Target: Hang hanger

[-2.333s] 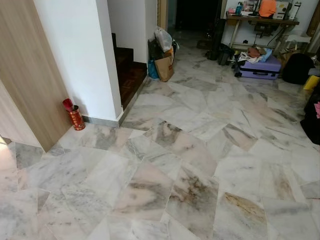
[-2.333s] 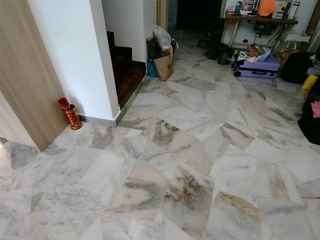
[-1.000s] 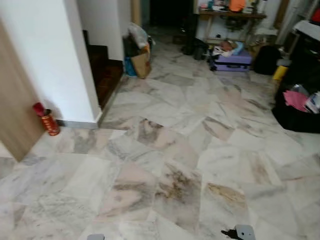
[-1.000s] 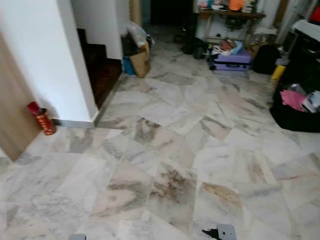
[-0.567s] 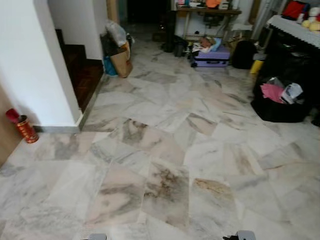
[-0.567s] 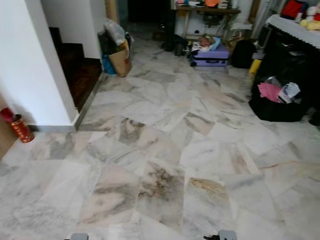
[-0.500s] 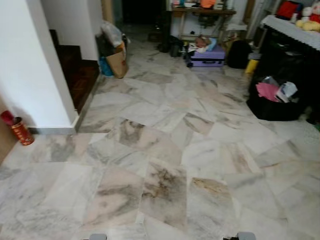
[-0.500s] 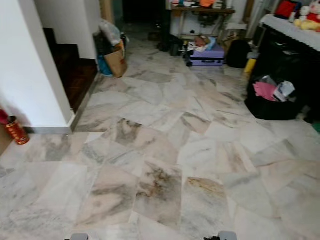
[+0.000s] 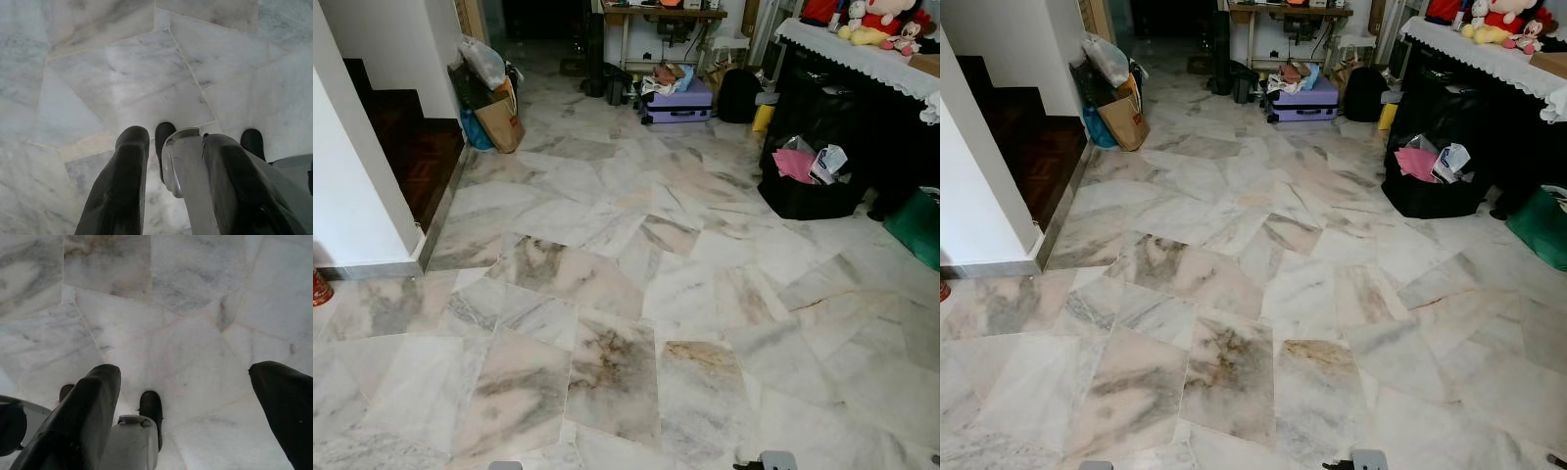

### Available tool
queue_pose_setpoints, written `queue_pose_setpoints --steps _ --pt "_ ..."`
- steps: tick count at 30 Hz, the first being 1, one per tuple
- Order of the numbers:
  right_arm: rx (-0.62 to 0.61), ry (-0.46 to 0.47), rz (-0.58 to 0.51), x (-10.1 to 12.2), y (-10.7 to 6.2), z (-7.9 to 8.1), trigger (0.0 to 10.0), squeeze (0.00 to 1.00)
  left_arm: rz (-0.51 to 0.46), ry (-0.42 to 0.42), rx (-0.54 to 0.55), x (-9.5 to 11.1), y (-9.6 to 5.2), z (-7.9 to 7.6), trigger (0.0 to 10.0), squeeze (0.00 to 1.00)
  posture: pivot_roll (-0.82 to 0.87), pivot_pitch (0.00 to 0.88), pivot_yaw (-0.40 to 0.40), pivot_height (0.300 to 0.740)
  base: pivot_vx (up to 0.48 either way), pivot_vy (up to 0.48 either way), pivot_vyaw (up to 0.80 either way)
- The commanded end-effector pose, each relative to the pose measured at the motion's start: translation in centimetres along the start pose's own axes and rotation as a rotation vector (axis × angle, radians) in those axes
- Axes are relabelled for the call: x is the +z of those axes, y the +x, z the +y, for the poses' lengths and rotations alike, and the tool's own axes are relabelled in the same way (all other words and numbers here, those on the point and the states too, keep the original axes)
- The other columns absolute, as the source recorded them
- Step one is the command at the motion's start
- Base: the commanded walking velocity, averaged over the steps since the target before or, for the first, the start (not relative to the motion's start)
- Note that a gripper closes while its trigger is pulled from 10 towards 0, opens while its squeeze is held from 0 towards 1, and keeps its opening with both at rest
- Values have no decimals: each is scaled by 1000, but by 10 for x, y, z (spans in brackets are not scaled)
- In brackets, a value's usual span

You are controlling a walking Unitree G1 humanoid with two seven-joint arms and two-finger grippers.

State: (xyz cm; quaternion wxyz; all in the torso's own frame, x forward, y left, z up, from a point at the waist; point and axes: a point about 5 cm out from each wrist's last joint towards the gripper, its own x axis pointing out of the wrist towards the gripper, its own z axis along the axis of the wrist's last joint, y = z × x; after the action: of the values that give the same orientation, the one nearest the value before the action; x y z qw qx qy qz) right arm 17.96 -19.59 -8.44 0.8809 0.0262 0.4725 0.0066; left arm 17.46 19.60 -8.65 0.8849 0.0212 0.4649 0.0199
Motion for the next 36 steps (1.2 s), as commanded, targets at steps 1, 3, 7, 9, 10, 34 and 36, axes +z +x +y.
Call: queue_pose_setpoints --steps 1,3,7,9,10,34,36 --pt "-23 22 7 -2 -3 -12 10000 0 21 61 13 -5 -1 3 10000 0 193 0 -46 740 0 -480 -788" --pt "-27 26 7 -3 -3 -14 10000 0 21 61 14 -4 -1 3 10000 0 193 0 -46 740 0 -480 -788" --pt "-45 32 19 -11 -8 -28 10000 0 20 21 33 -5 -1 4 10000 0 200 0 -45 740 0 -186 -788" --pt "-51 34 22 -14 -10 -32 10000 0 21 32 25 -4 -1 4 10000 0 201 0 -44 740 0 0 -788" --pt "-55 37 23 -15 -11 -35 10000 0 19 35 26 -4 -1 4 10000 0 202 0 -42 740 0 0 -781" --pt "-7 37 -5 7 6 30 10000 0 -8 34 20 2 0 3 10000 0 212 0 -42 740 0 0 -785" --pt "-10 51 -12 7 6 30 10000 0 -11 39 18 3 0 3 10000 0 212 0 -42 740 0 0 -391"
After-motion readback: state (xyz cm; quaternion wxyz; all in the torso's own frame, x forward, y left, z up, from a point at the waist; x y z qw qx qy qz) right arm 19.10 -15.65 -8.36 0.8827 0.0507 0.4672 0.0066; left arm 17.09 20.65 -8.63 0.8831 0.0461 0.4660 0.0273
